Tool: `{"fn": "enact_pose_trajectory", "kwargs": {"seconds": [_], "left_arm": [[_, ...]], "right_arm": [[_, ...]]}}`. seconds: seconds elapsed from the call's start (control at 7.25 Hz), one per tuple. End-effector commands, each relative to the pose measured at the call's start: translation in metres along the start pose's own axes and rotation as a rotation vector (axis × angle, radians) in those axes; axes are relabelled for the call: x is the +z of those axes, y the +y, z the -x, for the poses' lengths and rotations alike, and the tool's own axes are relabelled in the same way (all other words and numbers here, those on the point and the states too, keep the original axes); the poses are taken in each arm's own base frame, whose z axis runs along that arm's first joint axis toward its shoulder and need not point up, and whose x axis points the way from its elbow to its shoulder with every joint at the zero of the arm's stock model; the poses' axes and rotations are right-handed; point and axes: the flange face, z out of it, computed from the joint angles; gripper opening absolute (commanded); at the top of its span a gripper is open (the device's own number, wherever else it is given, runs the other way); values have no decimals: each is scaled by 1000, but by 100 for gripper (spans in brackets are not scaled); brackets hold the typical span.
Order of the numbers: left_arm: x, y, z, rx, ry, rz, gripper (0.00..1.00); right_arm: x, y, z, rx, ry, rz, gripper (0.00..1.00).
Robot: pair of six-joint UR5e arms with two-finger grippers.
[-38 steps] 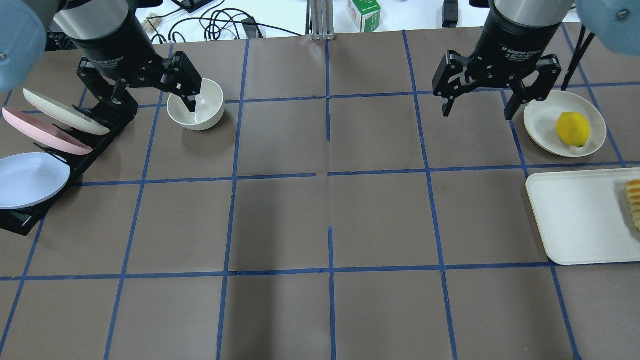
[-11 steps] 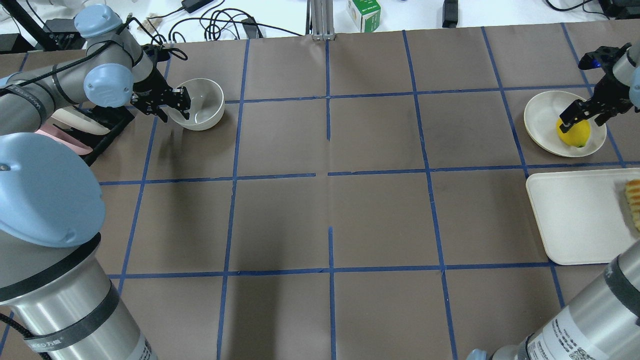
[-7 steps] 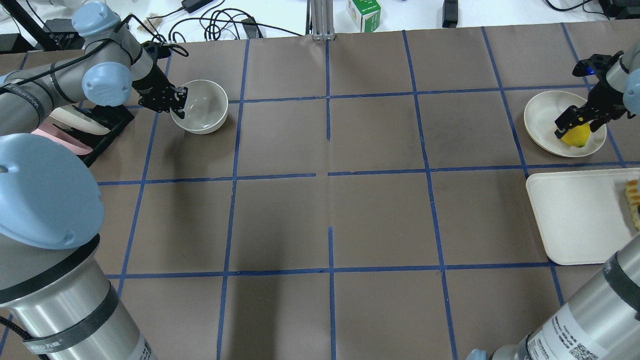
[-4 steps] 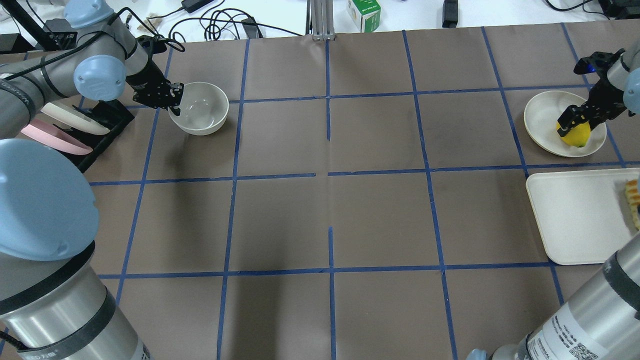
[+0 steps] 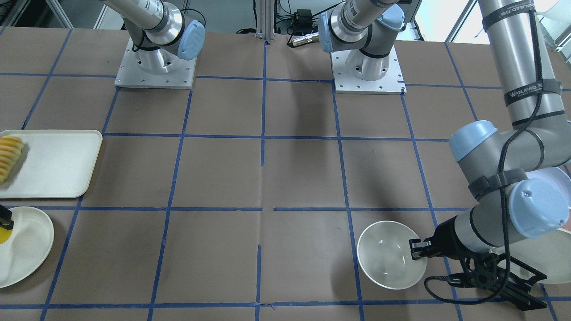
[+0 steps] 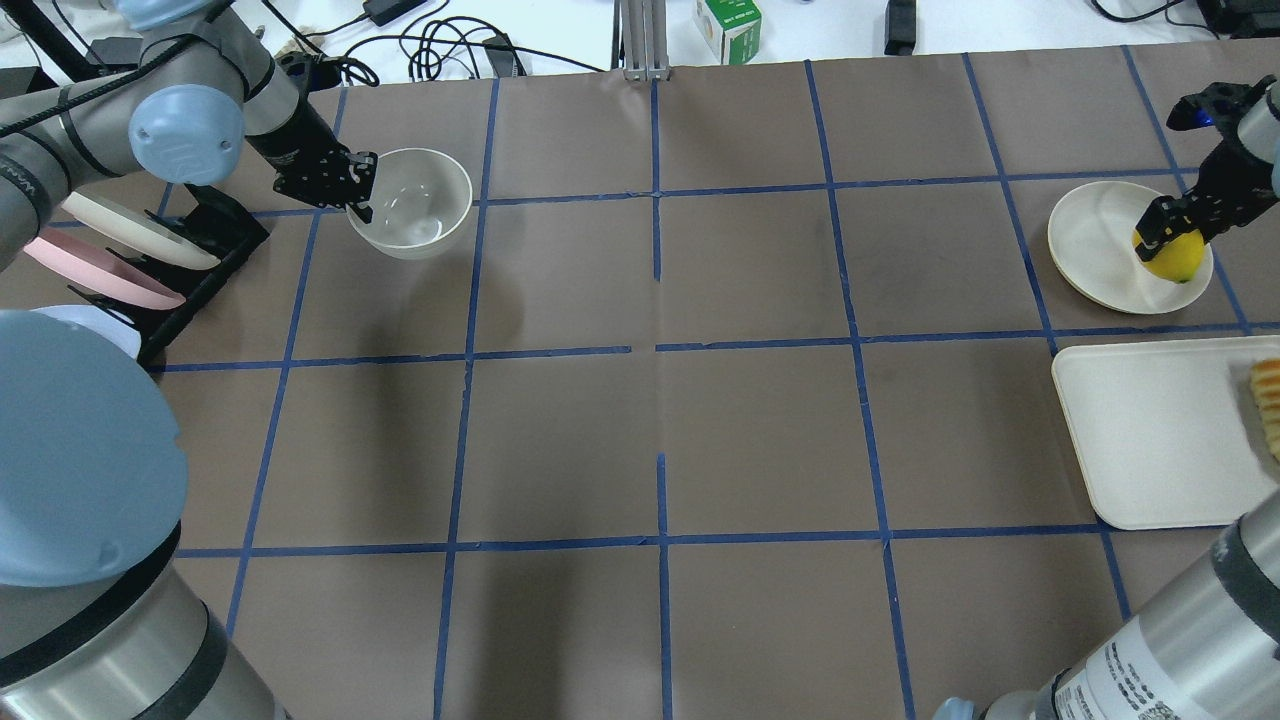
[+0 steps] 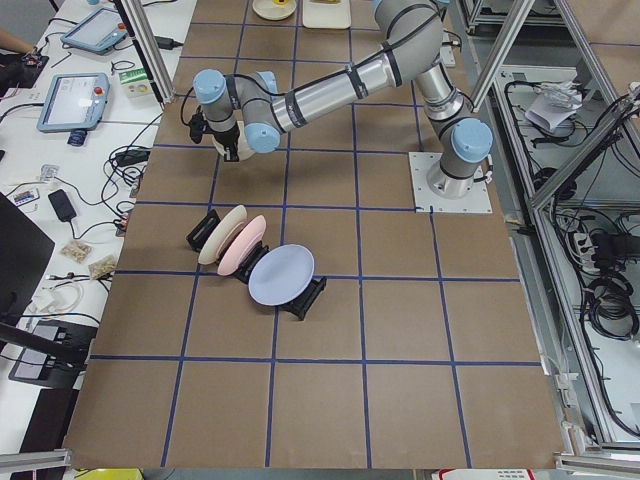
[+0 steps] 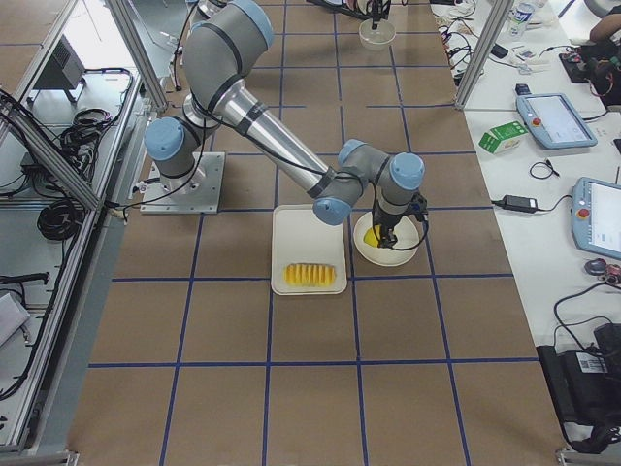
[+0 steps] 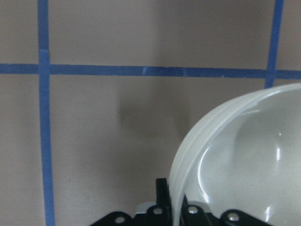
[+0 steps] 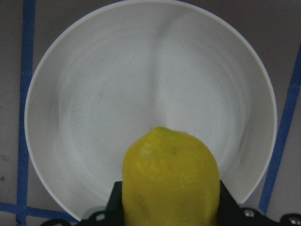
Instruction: Place bowl and put lemon in it
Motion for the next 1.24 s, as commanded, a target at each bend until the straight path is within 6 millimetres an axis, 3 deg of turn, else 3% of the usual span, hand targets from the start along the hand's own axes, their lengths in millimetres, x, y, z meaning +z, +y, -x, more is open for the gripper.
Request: {"fn": "enact_pose_trajectory", "kwargs": {"seconds": [0.0,0.41,0.69,0.83,1.1], "left_arm": [[15,28,-63,24,99,36,0],[41,101,-209,-4,173,44,0],[81,154,-274,-25,182,-51,0],[95,165,-269,-25,154,-60,0],[96,164,-259,18,83,-85,0]], "right_arm": [[-52,12,28,63,-32,16,0],[-104,2,115,141,-31,45,0],[-119,-4,172,155,-35,64,0],[-122,-7,204,168,-36,81,0],[-127,-15,272,196,-24,83,0]]}}
